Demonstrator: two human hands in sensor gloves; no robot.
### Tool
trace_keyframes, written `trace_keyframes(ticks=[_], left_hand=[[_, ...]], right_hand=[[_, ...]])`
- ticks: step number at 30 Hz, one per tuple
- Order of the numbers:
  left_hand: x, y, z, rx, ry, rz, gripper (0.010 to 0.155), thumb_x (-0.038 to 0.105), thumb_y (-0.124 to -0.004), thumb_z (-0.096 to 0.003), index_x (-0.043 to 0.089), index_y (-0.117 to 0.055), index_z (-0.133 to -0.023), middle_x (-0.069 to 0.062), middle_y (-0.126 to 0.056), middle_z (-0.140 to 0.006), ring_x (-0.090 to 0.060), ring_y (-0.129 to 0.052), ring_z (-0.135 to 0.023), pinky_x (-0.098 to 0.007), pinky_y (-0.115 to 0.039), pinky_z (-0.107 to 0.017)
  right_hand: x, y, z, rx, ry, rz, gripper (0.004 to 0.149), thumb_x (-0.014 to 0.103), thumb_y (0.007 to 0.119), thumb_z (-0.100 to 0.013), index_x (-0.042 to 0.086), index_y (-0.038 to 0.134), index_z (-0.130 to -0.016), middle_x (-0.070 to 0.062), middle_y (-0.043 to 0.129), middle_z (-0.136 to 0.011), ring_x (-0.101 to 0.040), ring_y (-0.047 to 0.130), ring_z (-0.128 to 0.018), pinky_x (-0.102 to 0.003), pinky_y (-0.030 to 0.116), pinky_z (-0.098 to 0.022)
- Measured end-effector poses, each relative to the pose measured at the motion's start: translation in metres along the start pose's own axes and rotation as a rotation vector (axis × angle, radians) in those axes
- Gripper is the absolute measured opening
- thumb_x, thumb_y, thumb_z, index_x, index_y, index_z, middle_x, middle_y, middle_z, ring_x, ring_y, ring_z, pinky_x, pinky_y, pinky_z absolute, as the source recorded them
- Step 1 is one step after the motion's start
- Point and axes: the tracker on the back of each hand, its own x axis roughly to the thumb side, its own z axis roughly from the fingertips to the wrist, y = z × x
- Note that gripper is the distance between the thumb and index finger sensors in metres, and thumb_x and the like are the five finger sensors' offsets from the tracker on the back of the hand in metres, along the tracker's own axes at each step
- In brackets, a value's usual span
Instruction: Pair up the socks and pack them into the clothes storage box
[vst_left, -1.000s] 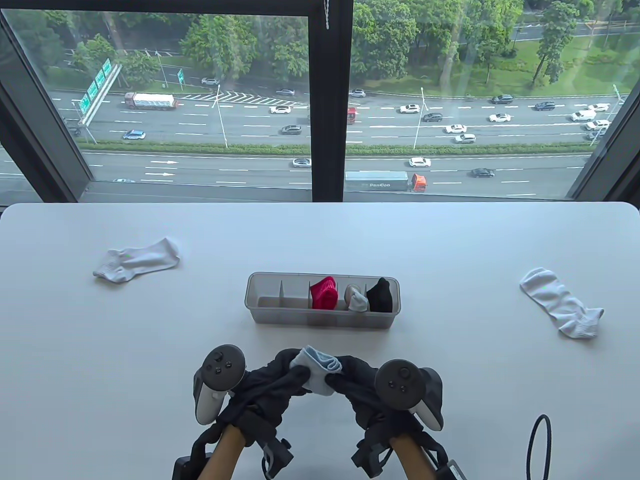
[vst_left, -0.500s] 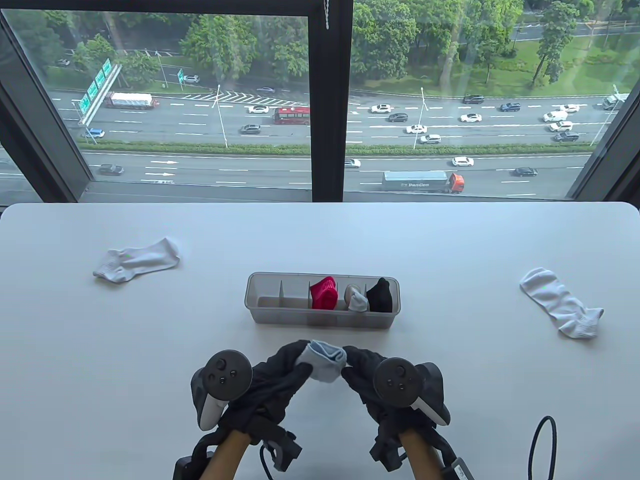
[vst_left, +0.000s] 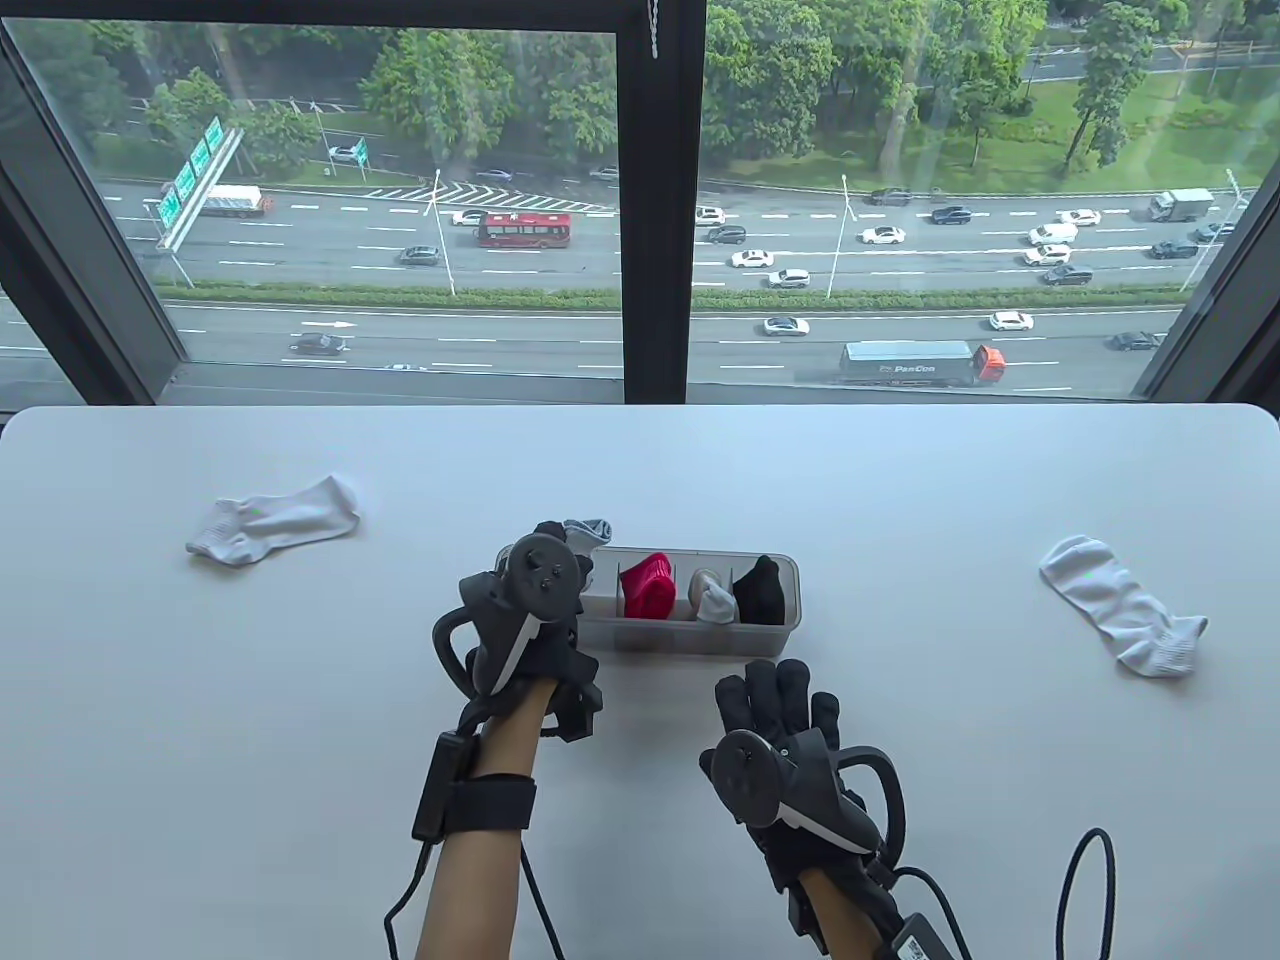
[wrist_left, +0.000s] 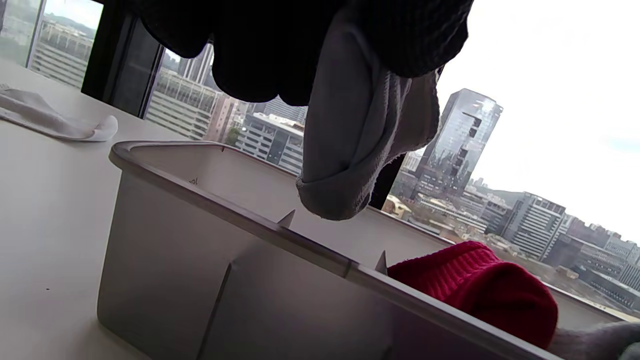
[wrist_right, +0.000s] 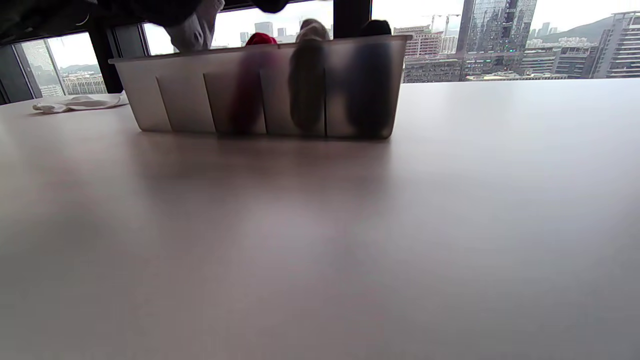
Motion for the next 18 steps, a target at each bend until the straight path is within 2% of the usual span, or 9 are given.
trace_keyframes(ticks=[4, 6, 8, 10, 12, 15, 18], left_hand=[[0.002, -0.028, -0.009, -0.044, 0.018, -0.1, 0.05, 0.037, -0.078, -0.0536, 0.02, -0.072, -0.1, -0.008, -0.088, -0.1, -0.035, -0.085, -0.096, -0.057, -0.065, -0.074], [0.001, -0.036, -0.01, -0.072, 0.023, -0.142, 0.049, 0.037, -0.078, -0.0529, 0.02, -0.078, -0.099, -0.011, -0.081, -0.106, -0.039, -0.077, -0.101, -0.059, -0.061, -0.075], [-0.001, -0.04, -0.012, -0.115, 0.022, -0.169, 0.05, 0.04, -0.075, -0.0531, 0.017, -0.083, -0.097, -0.012, -0.067, -0.114, -0.042, -0.06, -0.108, -0.063, -0.053, -0.077], [-0.005, -0.037, -0.012, -0.113, 0.016, -0.111, 0.051, 0.041, -0.071, -0.0542, 0.017, -0.084, -0.097, -0.01, -0.061, -0.118, -0.042, -0.049, -0.112, -0.064, -0.045, -0.079], [-0.01, -0.032, -0.014, -0.166, 0.008, -0.057, 0.053, 0.043, -0.067, -0.0551, 0.016, -0.084, -0.097, -0.009, -0.057, -0.119, -0.041, -0.042, -0.114, -0.064, -0.039, -0.08], [-0.022, -0.019, -0.016, -0.171, 0.029, -0.001, 0.06, 0.047, -0.063, -0.0548, 0.02, -0.069, -0.108, -0.007, -0.047, -0.123, -0.038, -0.033, -0.117, -0.063, -0.031, -0.082], [-0.045, 0.002, -0.02, -0.171, 0.073, 0.096, 0.065, 0.047, -0.062, -0.0551, 0.023, -0.054, -0.114, -0.005, -0.036, -0.125, -0.034, -0.024, -0.118, -0.061, -0.025, -0.084]], right_hand=[[0.001, 0.0, 0.0, 0.015, -0.002, -0.001, 0.072, 0.045, 0.054, -0.062, 0.009, 0.027, -0.118, -0.027, 0.014, -0.121, -0.05, 0.01, -0.106, -0.066, 0.023, -0.074], [0.0, -0.001, 0.0, 0.011, -0.003, -0.007, 0.072, 0.045, 0.054, -0.062, 0.009, 0.026, -0.118, -0.027, 0.014, -0.121, -0.05, 0.009, -0.106, -0.066, 0.023, -0.075], [0.0, -0.001, 0.0, 0.008, -0.003, -0.014, 0.072, 0.045, 0.054, -0.062, 0.009, 0.026, -0.118, -0.027, 0.014, -0.121, -0.05, 0.009, -0.106, -0.066, 0.023, -0.074], [-0.001, -0.001, 0.0, 0.01, -0.002, -0.014, 0.072, 0.045, 0.054, -0.062, 0.009, 0.027, -0.118, -0.027, 0.014, -0.121, -0.05, 0.009, -0.106, -0.066, 0.023, -0.075], [0.0, -0.002, 0.0, 0.012, -0.001, -0.006, 0.072, 0.045, 0.054, -0.062, 0.009, 0.026, -0.118, -0.027, 0.013, -0.121, -0.05, 0.009, -0.106, -0.066, 0.023, -0.074], [0.0, -0.002, 0.001, 0.013, -0.004, -0.004, 0.072, 0.045, 0.054, -0.062, 0.009, 0.026, -0.118, -0.027, 0.013, -0.121, -0.05, 0.009, -0.106, -0.066, 0.023, -0.075], [0.0, -0.002, 0.002, 0.008, -0.011, 0.0, 0.072, 0.045, 0.054, -0.062, 0.009, 0.026, -0.118, -0.027, 0.013, -0.121, -0.05, 0.009, -0.106, -0.066, 0.023, -0.074]])
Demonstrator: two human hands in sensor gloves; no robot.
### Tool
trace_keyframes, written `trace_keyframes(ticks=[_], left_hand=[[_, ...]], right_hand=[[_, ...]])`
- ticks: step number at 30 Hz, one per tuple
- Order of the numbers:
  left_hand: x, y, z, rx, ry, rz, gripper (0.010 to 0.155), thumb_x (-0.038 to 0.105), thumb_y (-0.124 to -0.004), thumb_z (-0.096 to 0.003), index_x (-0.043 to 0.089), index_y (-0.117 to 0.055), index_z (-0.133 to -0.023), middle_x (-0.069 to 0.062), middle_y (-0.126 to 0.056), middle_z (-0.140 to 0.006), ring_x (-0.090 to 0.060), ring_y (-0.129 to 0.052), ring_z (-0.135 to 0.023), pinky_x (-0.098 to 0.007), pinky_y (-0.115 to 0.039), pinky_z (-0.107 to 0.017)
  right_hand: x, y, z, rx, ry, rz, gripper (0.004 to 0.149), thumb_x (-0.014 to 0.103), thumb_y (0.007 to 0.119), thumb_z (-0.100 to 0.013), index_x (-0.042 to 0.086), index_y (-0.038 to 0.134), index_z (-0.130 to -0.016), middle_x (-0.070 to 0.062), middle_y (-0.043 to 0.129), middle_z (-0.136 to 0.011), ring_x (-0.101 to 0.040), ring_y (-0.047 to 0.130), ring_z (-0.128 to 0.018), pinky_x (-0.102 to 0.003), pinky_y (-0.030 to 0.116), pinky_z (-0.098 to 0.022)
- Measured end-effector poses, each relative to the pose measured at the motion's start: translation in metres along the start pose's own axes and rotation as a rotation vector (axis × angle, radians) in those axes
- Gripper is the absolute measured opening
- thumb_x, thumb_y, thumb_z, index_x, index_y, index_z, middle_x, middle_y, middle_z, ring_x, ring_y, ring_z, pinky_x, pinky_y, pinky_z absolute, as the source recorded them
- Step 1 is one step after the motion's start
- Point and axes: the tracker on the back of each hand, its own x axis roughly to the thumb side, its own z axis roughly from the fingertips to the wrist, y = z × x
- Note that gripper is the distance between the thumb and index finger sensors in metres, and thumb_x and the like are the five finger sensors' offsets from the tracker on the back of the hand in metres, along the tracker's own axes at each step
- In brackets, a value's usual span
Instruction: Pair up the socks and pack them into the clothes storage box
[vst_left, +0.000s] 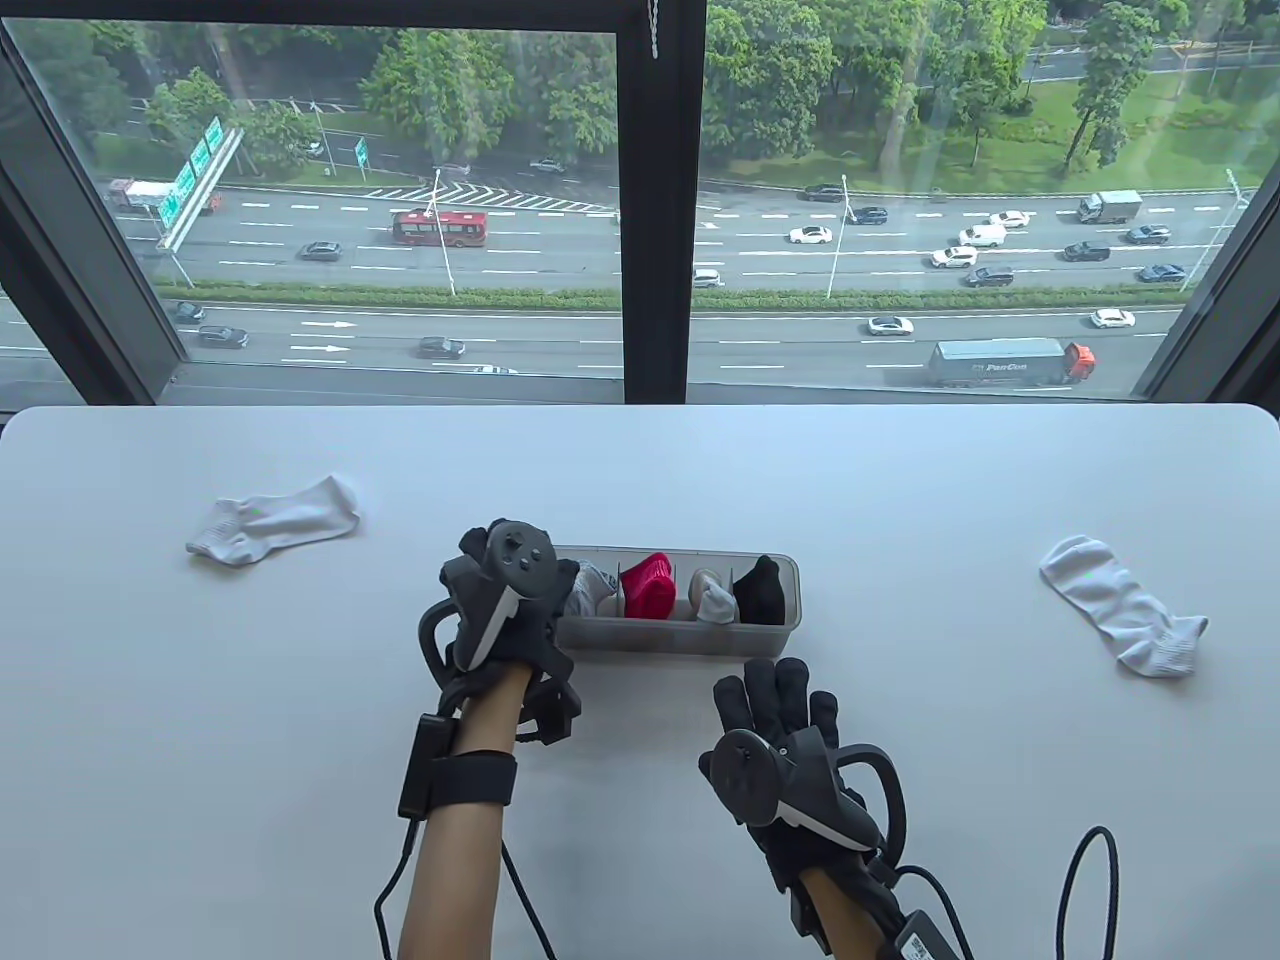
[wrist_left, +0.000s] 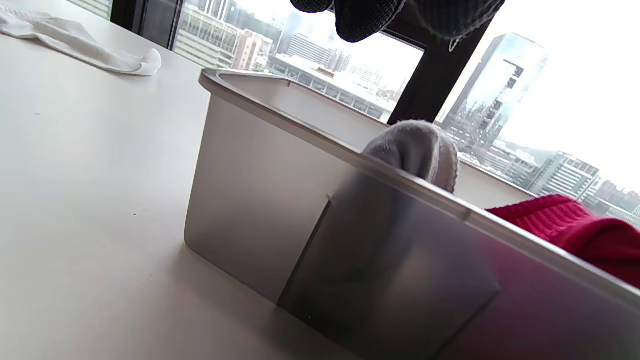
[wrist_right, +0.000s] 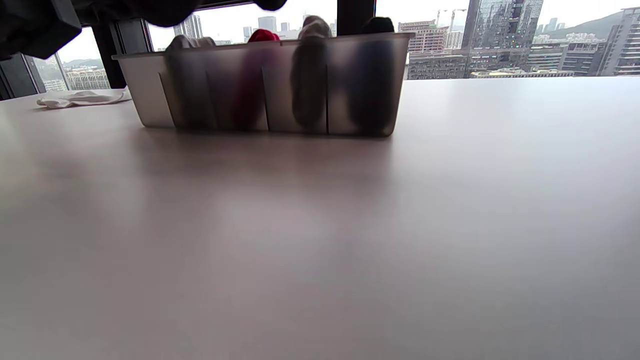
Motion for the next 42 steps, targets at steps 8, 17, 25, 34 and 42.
trace_keyframes(ticks=[8, 17, 25, 34, 42], left_hand=[[-0.072, 0.074, -0.024, 0.069, 0.094, -0.065, 0.069, 0.048, -0.063, -0.0551, 0.029, -0.038, -0.117, 0.0, -0.024, -0.126, -0.03, -0.013, -0.119, -0.056, -0.019, -0.085], [-0.162, 0.106, -0.083, 0.028, 0.257, -0.033, 0.071, 0.048, -0.065, -0.0551, 0.034, -0.031, -0.116, 0.005, -0.015, -0.125, -0.027, -0.007, -0.118, -0.054, -0.016, -0.086], [-0.221, 0.068, -0.152, -0.208, 0.375, -0.091, 0.077, 0.054, -0.066, -0.0526, 0.042, -0.022, -0.114, 0.005, 0.001, -0.122, -0.031, 0.004, -0.115, -0.057, -0.008, -0.084], [-0.242, 0.037, -0.173, -0.329, 0.424, -0.223, 0.089, 0.051, -0.077, -0.0461, 0.039, -0.016, -0.11, -0.005, -0.019, -0.121, -0.034, -0.024, -0.111, -0.057, -0.035, -0.086], [-0.21, 0.029, -0.127, -0.344, 0.201, -0.377, 0.044, 0.031, -0.074, -0.0486, 0.02, -0.072, -0.091, -0.013, -0.089, -0.069, -0.027, -0.092, -0.054, -0.05, -0.084, -0.047]], right_hand=[[0.006, -0.003, 0.003, -0.017, -0.022, 0.021, 0.072, 0.045, 0.054, -0.062, 0.009, 0.026, -0.118, -0.027, 0.011, -0.121, -0.05, 0.007, -0.105, -0.065, 0.022, -0.075], [0.012, -0.004, 0.005, -0.01, -0.039, 0.044, 0.072, 0.045, 0.054, -0.062, 0.01, 0.026, -0.118, -0.028, 0.011, -0.12, -0.051, 0.007, -0.104, -0.066, 0.023, -0.074], [0.01, -0.006, 0.003, 0.0, 0.005, 0.031, 0.071, 0.045, 0.054, -0.062, 0.01, 0.028, -0.118, -0.029, 0.012, -0.12, -0.052, 0.008, -0.104, -0.067, 0.026, -0.074], [0.004, -0.005, -0.001, 0.027, 0.044, 0.008, 0.07, 0.045, 0.054, -0.062, 0.011, 0.029, -0.118, -0.029, 0.012, -0.12, -0.052, 0.009, -0.104, -0.067, 0.028, -0.074], [0.015, -0.002, 0.003, 0.033, -0.016, -0.002, 0.069, 0.045, 0.054, -0.062, 0.012, 0.03, -0.118, -0.028, 0.013, -0.121, -0.053, 0.011, -0.105, -0.068, 0.029, -0.074]])
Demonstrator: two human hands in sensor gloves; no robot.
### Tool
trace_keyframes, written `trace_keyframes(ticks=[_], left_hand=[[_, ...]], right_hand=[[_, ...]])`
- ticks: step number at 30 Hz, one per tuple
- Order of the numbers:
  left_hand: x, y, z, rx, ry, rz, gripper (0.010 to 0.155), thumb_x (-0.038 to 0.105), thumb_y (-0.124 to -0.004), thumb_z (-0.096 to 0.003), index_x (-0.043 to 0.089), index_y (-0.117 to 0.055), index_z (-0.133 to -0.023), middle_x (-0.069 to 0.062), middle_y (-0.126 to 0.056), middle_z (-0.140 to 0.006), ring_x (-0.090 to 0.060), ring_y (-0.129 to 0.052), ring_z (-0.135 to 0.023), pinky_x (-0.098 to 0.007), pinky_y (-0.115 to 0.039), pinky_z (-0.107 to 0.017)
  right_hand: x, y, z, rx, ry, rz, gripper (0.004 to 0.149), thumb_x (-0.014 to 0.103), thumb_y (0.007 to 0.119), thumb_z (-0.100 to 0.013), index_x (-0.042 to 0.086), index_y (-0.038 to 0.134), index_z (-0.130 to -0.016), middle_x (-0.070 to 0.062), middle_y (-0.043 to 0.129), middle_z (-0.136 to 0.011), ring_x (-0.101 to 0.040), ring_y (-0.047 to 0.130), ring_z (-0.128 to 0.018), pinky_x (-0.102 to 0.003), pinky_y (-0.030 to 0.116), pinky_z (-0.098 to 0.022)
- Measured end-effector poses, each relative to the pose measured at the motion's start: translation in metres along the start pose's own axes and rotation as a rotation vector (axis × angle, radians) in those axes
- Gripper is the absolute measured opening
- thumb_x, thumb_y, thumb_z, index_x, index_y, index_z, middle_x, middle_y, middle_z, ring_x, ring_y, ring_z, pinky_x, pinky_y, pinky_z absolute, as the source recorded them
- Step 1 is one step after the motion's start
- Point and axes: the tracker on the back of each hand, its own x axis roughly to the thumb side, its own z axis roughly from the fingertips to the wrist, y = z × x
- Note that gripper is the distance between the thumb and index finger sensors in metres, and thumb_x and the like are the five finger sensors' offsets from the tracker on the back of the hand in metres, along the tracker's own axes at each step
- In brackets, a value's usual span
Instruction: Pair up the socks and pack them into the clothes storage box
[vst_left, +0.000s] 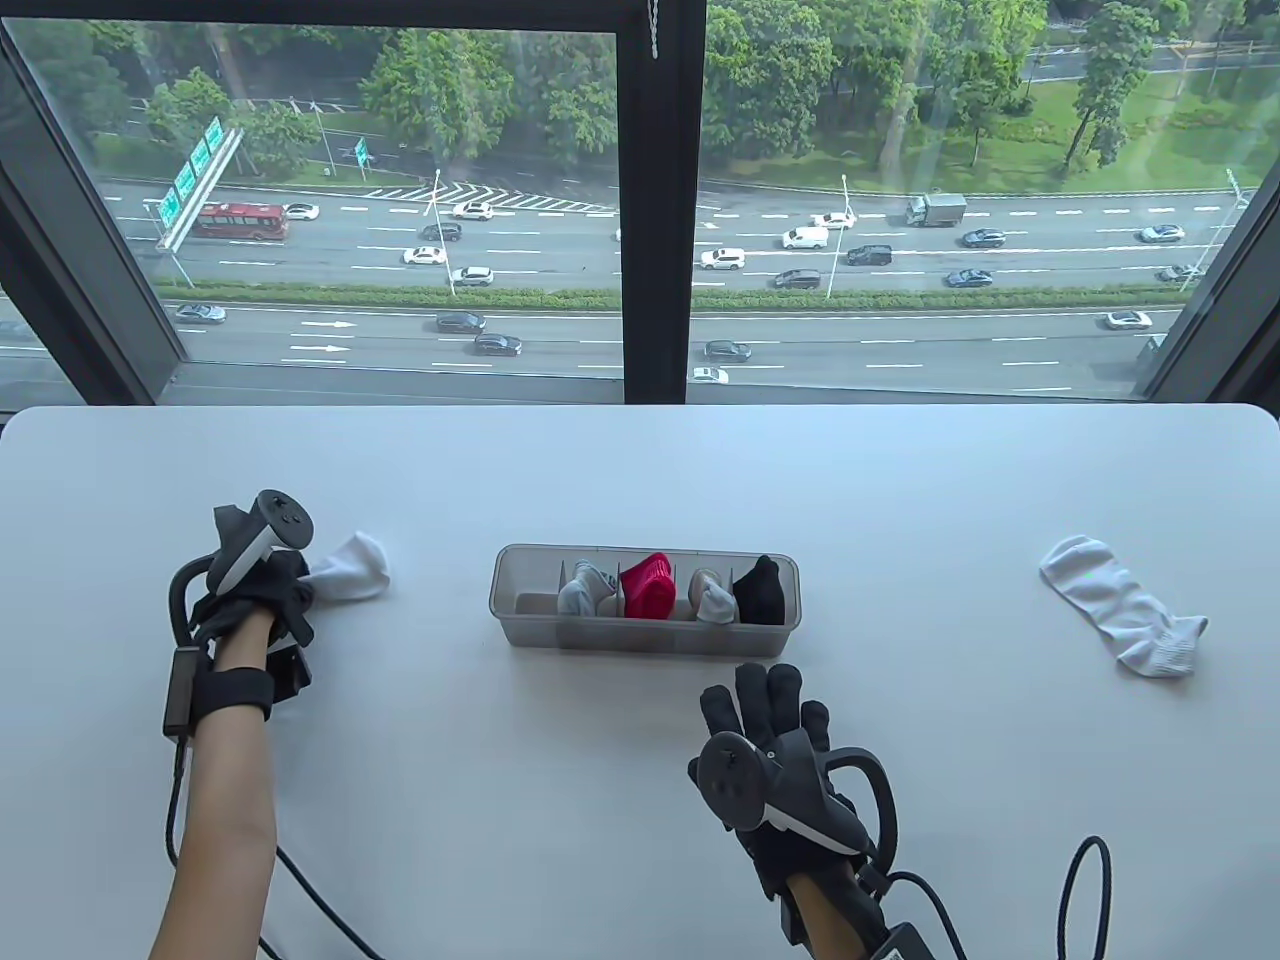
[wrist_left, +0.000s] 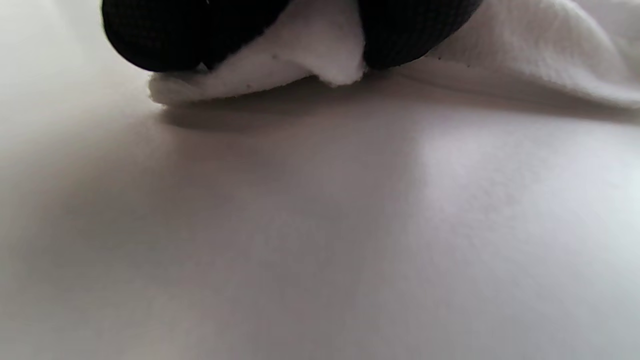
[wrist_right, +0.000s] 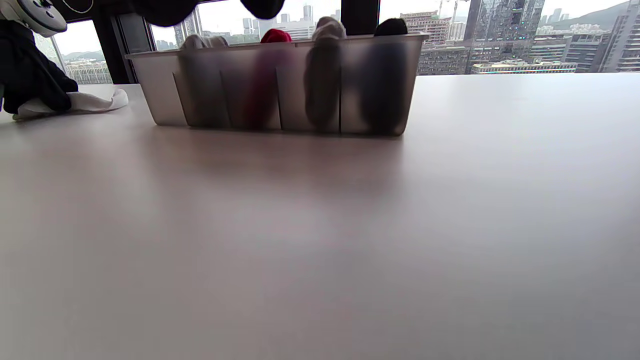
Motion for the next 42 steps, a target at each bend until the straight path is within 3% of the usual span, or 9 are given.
trace_keyframes(ticks=[3, 6, 11, 20, 25, 28, 31, 34, 42], left_hand=[[0.008, -0.002, 0.032, -0.03, -0.048, -0.005, 0.047, 0.034, -0.067, -0.0482, 0.016, -0.072, -0.091, -0.01, -0.088, -0.066, -0.025, -0.091, -0.051, -0.05, -0.084, -0.045], [0.022, 0.012, 0.085, 0.052, -0.178, 0.014, 0.047, 0.035, -0.062, -0.0488, 0.015, -0.071, -0.091, -0.009, -0.087, -0.068, -0.026, -0.091, -0.055, -0.052, -0.083, -0.049], [0.06, 0.018, 0.18, 0.098, -0.427, 0.178, 0.047, 0.036, -0.055, -0.0502, 0.011, -0.072, -0.087, -0.016, -0.082, -0.091, -0.045, -0.086, -0.08, -0.061, -0.076, -0.059], [0.164, -0.037, 0.289, 0.114, -0.836, 0.122, 0.045, 0.036, -0.061, -0.0523, 0.017, -0.067, -0.093, -0.006, -0.093, -0.065, -0.023, -0.096, -0.052, -0.047, -0.085, -0.048], [0.193, -0.065, 0.304, 0.031, -0.981, 0.312, 0.045, 0.038, -0.061, -0.0531, 0.018, -0.072, -0.092, -0.004, -0.094, -0.054, -0.021, -0.095, -0.042, -0.046, -0.084, -0.041], [0.195, -0.079, 0.299, 0.024, -0.972, 0.393, 0.045, 0.041, -0.06, -0.0533, 0.018, -0.077, -0.087, -0.005, -0.094, -0.05, -0.022, -0.095, -0.038, -0.047, -0.084, -0.038], [0.19, -0.081, 0.294, -0.02, -0.94, 0.396, 0.058, 0.053, -0.071, -0.0447, 0.015, -0.074, -0.089, -0.006, -0.093, -0.052, -0.024, -0.094, -0.041, -0.049, -0.082, -0.041], [0.183, -0.082, 0.291, 0.017, -0.859, 0.291, 0.057, 0.043, -0.079, -0.0482, 0.017, -0.064, -0.097, -0.007, -0.089, -0.063, -0.025, -0.092, -0.051, -0.05, -0.08, -0.049], [0.164, -0.085, 0.284, 0.258, -0.755, 0.444, 0.044, 0.03, -0.064, -0.053, 0.015, -0.075, -0.093, -0.014, -0.097, -0.075, -0.035, -0.099, -0.061, -0.055, -0.083, -0.053]], right_hand=[[0.007, 0.001, 0.001, 0.014, -0.026, -0.002, 0.069, 0.046, 0.054, -0.062, 0.012, 0.03, -0.118, -0.028, 0.013, -0.121, -0.053, 0.011, -0.105, -0.068, 0.029, -0.075], [0.014, 0.0, 0.003, -0.002, -0.063, -0.018, 0.07, 0.046, 0.055, -0.062, 0.013, 0.029, -0.118, -0.028, 0.013, -0.121, -0.053, 0.011, -0.106, -0.068, 0.029, -0.075], [0.027, -0.006, 0.009, -0.062, -0.136, -0.075, 0.08, 0.049, 0.059, -0.06, 0.012, 0.016, -0.117, -0.029, 0.008, -0.12, -0.056, 0.011, -0.105, -0.068, 0.03, -0.075], [0.03, -0.02, 0.019, -0.213, -0.264, -0.219, 0.097, 0.053, 0.067, -0.054, 0.02, -0.004, -0.11, -0.024, -0.002, -0.118, -0.055, 0.007, -0.105, -0.068, 0.027, -0.076], [0.008, -0.011, 0.009, -0.141, -0.281, -0.349, 0.085, 0.049, 0.073, -0.052, 0.023, 0.021, -0.115, -0.012, 0.028, -0.125, -0.051, 0.027, -0.11, -0.068, 0.035, -0.077], [-0.003, -0.005, 0.003, -0.151, -0.267, -0.53, 0.066, 0.042, 0.08, -0.05, 0.02, 0.056, -0.107, 0.0, 0.087, -0.088, -0.029, 0.084, -0.092, -0.064, 0.053, -0.075], [-0.008, 0.001, -0.005, -0.105, -0.232, -0.469, 0.046, 0.043, 0.076, -0.053, 0.022, 0.073, -0.094, 0.003, 0.093, -0.065, -0.022, 0.094, -0.071, -0.06, 0.061, -0.074], [-0.008, 0.002, -0.012, -0.08, -0.207, -0.427, 0.042, 0.044, 0.073, -0.055, 0.022, 0.075, -0.091, 0.004, 0.093, -0.06, -0.02, 0.095, -0.068, -0.058, 0.063, -0.073], [-0.005, 0.004, -0.013, 0.058, -0.203, -0.271, 0.042, 0.043, 0.076, -0.055, 0.019, 0.076, -0.089, 0.003, 0.093, -0.057, -0.02, 0.096, -0.066, -0.059, 0.064, -0.071]])
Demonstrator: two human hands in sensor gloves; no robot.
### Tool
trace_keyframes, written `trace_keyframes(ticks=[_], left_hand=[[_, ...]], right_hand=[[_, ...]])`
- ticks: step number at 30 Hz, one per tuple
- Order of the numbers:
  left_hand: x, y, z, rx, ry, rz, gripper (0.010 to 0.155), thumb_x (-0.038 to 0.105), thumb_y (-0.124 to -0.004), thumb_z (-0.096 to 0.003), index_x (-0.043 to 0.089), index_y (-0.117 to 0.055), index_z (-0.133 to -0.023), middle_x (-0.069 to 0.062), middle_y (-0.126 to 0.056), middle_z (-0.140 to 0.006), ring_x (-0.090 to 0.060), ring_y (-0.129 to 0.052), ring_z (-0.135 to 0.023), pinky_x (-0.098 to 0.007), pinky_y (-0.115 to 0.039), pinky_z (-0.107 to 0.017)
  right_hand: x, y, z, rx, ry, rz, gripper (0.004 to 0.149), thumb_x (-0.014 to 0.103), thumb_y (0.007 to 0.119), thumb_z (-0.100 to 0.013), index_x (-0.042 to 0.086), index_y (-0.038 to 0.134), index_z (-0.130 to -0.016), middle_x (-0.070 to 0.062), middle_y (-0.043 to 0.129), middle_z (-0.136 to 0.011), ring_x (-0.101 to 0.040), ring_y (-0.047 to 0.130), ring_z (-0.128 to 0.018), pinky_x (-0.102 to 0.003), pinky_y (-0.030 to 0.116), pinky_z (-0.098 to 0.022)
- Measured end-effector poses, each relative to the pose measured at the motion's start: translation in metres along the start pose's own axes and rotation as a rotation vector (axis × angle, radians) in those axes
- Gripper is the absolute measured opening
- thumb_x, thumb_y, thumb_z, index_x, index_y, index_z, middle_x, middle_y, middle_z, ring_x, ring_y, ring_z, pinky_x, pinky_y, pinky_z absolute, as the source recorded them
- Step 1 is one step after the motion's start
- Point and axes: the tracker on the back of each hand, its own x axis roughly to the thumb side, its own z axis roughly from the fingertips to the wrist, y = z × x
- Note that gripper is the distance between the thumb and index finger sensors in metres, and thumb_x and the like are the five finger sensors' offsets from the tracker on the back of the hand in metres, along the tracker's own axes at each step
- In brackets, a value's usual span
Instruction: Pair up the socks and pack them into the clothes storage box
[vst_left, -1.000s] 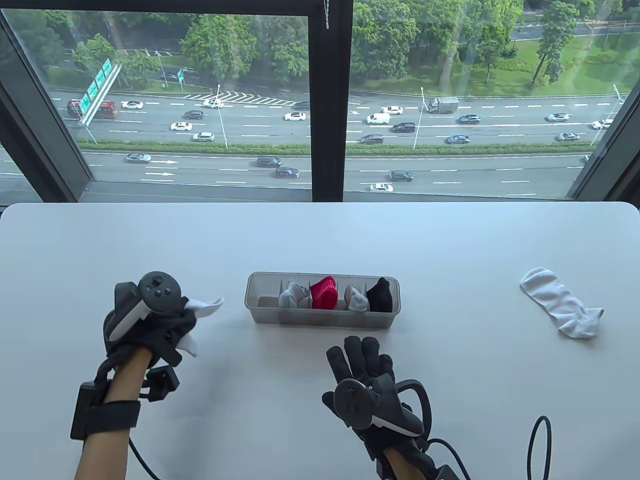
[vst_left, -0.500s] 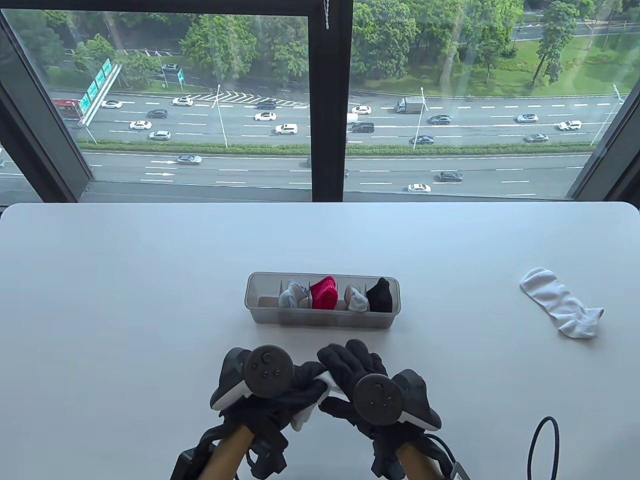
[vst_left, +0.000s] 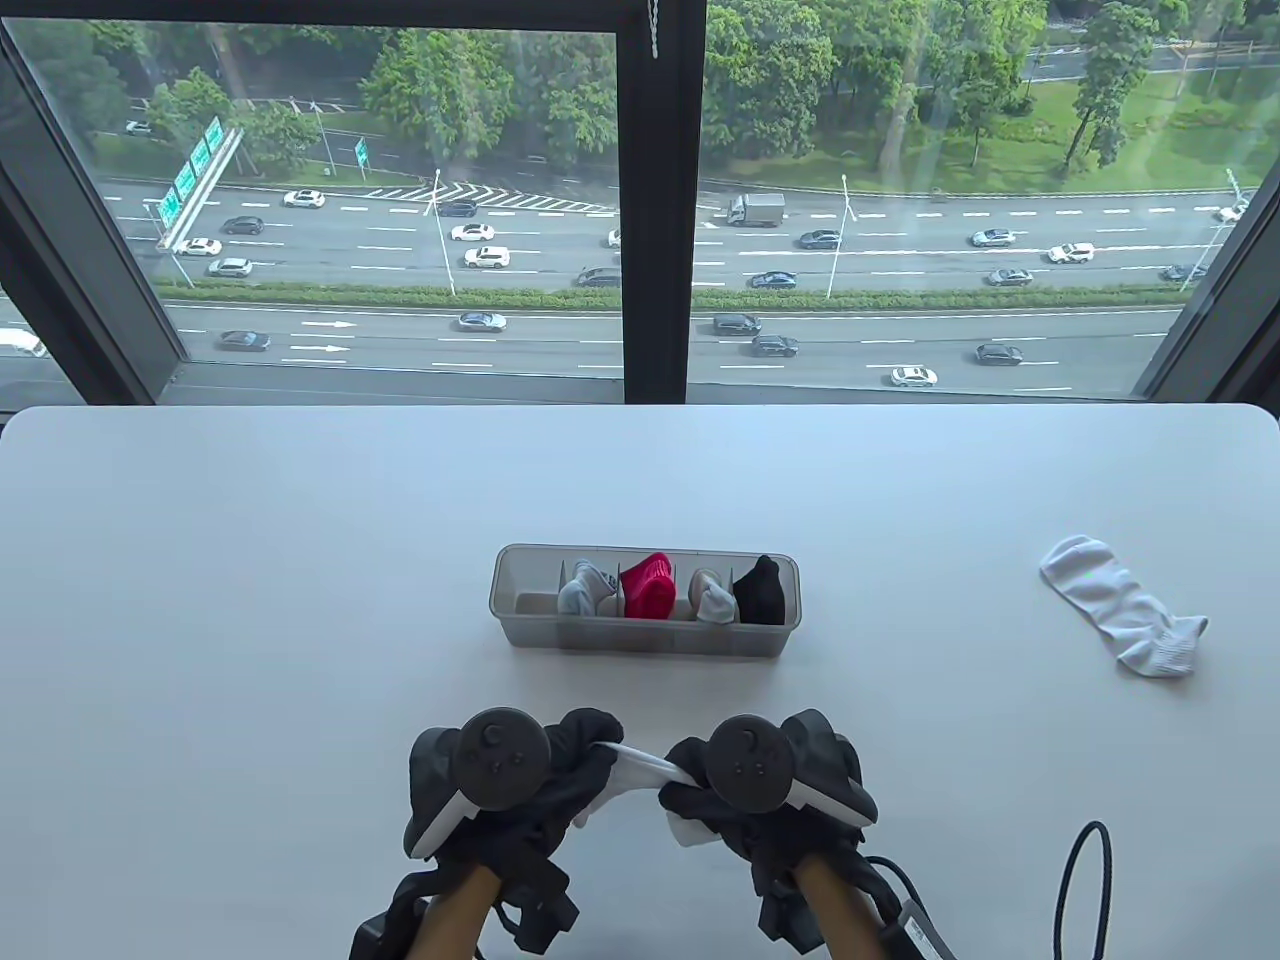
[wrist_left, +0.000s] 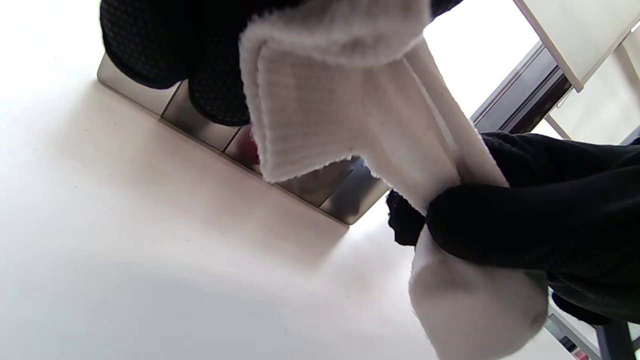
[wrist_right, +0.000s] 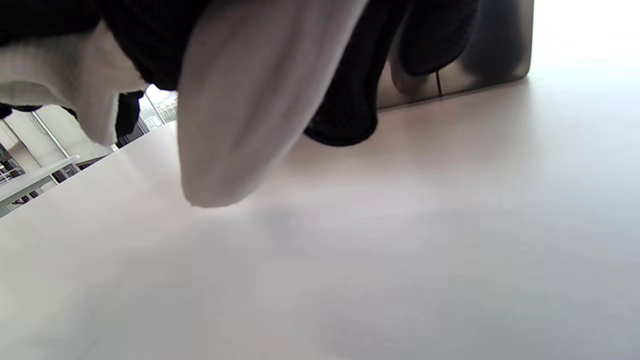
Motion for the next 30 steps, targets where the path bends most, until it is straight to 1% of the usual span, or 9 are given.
trace_keyframes(ticks=[5, 7, 10, 13, 16, 21, 24, 26, 30], left_hand=[[0.003, -0.01, -0.002, -0.028, -0.031, -0.041, 0.043, 0.029, -0.06, -0.0551, 0.016, -0.069, -0.095, -0.01, -0.092, -0.067, -0.027, -0.095, -0.057, -0.052, -0.081, -0.053], [0.006, -0.013, -0.001, -0.06, -0.073, -0.066, 0.043, 0.03, -0.06, -0.0553, 0.016, -0.07, -0.095, -0.01, -0.092, -0.061, -0.025, -0.094, -0.051, -0.052, -0.081, -0.051], [0.015, -0.017, 0.0, -0.092, -0.141, -0.07, 0.042, 0.032, -0.062, -0.0551, 0.015, -0.073, -0.092, -0.009, -0.094, -0.055, -0.024, -0.095, -0.046, -0.051, -0.082, -0.048], [0.022, -0.018, 0.001, -0.073, -0.193, -0.049, 0.042, 0.037, -0.062, -0.0535, 0.01, -0.08, -0.081, -0.005, -0.097, -0.044, -0.02, -0.098, -0.035, -0.048, -0.086, -0.04], [0.019, -0.015, 0.0, -0.099, -0.187, -0.003, 0.045, 0.045, -0.066, -0.0496, 0.013, -0.084, -0.075, -0.005, -0.098, -0.042, -0.02, -0.098, -0.033, -0.048, -0.087, -0.039], [0.009, -0.014, -0.006, -0.339, -0.077, 0.077, 0.052, 0.039, -0.079, -0.0498, 0.019, -0.071, -0.097, -0.009, -0.091, -0.066, -0.025, -0.093, -0.057, -0.053, -0.078, -0.057], [0.006, -0.009, -0.007, -0.19, -0.01, 0.03, 0.038, 0.036, -0.078, -0.0512, 0.024, -0.082, -0.087, -0.009, -0.087, -0.076, -0.028, -0.089, -0.067, -0.056, -0.074, -0.063], [0.002, -0.007, -0.006, -0.143, 0.019, 0.074, 0.04, 0.038, -0.075, -0.0526, 0.023, -0.08, -0.089, -0.016, -0.075, -0.1, -0.04, -0.079, -0.09, -0.063, -0.065, -0.07], [-0.005, -0.004, -0.005, -0.078, 0.013, 0.25, 0.041, 0.027, -0.069, -0.0546, 0.016, -0.076, -0.093, -0.012, -0.092, -0.086, -0.035, -0.094, -0.078, -0.06, -0.072, -0.066]], right_hand=[[0.009, 0.001, 0.0, 0.058, 0.011, 0.034, 0.044, 0.042, 0.076, -0.054, 0.02, 0.075, -0.092, 0.001, 0.093, -0.067, -0.026, 0.093, -0.075, -0.062, 0.06, -0.072], [0.013, 0.0, 0.004, 0.065, -0.02, 0.066, 0.077, 0.05, 0.073, -0.052, 0.022, 0.04, -0.116, -0.02, 0.062, -0.115, -0.05, 0.06, -0.104, -0.071, 0.048, -0.072], [0.022, -0.001, 0.007, -0.038, -0.11, -0.06, 0.093, 0.053, 0.073, -0.05, 0.017, 0.019, -0.116, -0.023, 0.031, -0.124, -0.056, 0.035, -0.109, -0.071, 0.04, -0.074], [0.025, 0.004, 0.006, -0.16, -0.094, -0.158, 0.075, 0.042, 0.078, -0.051, 0.015, 0.044, -0.112, -0.004, 0.082, -0.095, -0.031, 0.08, -0.095, -0.065, 0.053, -0.075], [0.023, 0.001, 0.008, -0.184, -0.109, -0.112, 0.064, 0.043, 0.08, -0.049, 0.014, 0.064, -0.103, 0.003, 0.091, -0.067, -0.02, 0.093, -0.071, -0.061, 0.059, -0.073], [0.018, -0.005, 0.009, -0.222, -0.044, 0.052, 0.043, 0.041, 0.076, -0.054, 0.018, 0.078, -0.09, 0.003, 0.092, -0.062, -0.02, 0.094, -0.067, -0.06, 0.062, -0.072], [0.013, -0.004, 0.011, -0.235, -0.041, -0.112, 0.039, 0.04, 0.074, -0.056, 0.019, 0.078, -0.088, 0.002, 0.092, -0.064, -0.024, 0.092, -0.071, -0.062, 0.059, -0.072], [0.011, -0.006, 0.012, -0.23, -0.036, -0.145, 0.038, 0.04, 0.072, -0.057, 0.02, 0.077, -0.089, 0.002, 0.091, -0.07, -0.028, 0.09, -0.079, -0.064, 0.058, -0.072], [0.002, -0.003, 0.012, -0.218, -0.01, -0.235, 0.038, 0.041, 0.068, -0.058, 0.021, 0.077, -0.088, 0.0, 0.092, -0.073, -0.032, 0.089, -0.082, -0.065, 0.058, -0.071]])
